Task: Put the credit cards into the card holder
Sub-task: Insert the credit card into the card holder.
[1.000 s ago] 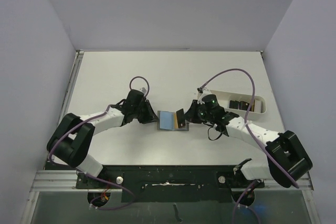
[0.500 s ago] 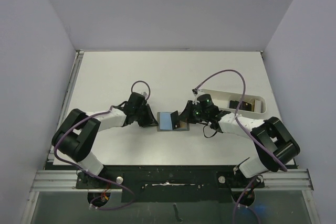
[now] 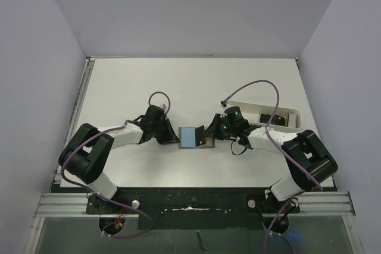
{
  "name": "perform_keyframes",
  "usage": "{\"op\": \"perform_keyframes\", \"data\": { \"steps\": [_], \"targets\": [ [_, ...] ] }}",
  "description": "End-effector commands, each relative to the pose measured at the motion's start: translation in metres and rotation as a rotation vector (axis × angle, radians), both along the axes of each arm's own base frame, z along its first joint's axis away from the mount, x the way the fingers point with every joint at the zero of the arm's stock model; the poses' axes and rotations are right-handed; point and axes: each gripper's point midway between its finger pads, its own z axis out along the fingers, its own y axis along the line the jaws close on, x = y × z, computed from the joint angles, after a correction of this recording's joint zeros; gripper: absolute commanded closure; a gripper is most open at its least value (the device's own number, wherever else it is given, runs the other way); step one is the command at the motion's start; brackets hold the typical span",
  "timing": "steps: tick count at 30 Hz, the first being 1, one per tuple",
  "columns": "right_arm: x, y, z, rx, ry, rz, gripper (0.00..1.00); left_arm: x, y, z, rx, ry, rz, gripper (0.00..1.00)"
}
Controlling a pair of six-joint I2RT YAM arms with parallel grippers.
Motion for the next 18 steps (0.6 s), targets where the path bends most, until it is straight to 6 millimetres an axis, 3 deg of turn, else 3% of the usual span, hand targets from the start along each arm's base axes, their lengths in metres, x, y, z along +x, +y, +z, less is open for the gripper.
{"op": "perform_keyframes", "data": {
  "steps": [1,10,14,18],
  "targets": [
    [0.007,-0.006,0.004,0.000,-0.011,-0.046,1.00,-0.008,0.009,-0.012,0.060,0.014,0.001,0.93],
    [0.004,0.001,-0.002,0.037,0.009,-0.010,1.00,-0.011,0.008,-0.013,0.063,0.016,0.001,0.93],
    [0.005,-0.002,0.012,0.032,-0.021,-0.013,1.00,-0.012,0.008,-0.008,0.062,0.016,0.003,0.93],
    [0.005,-0.006,0.032,0.026,-0.065,-0.017,1.00,-0.009,0.005,0.014,0.031,-0.009,0.008,0.92]
  ]
}}
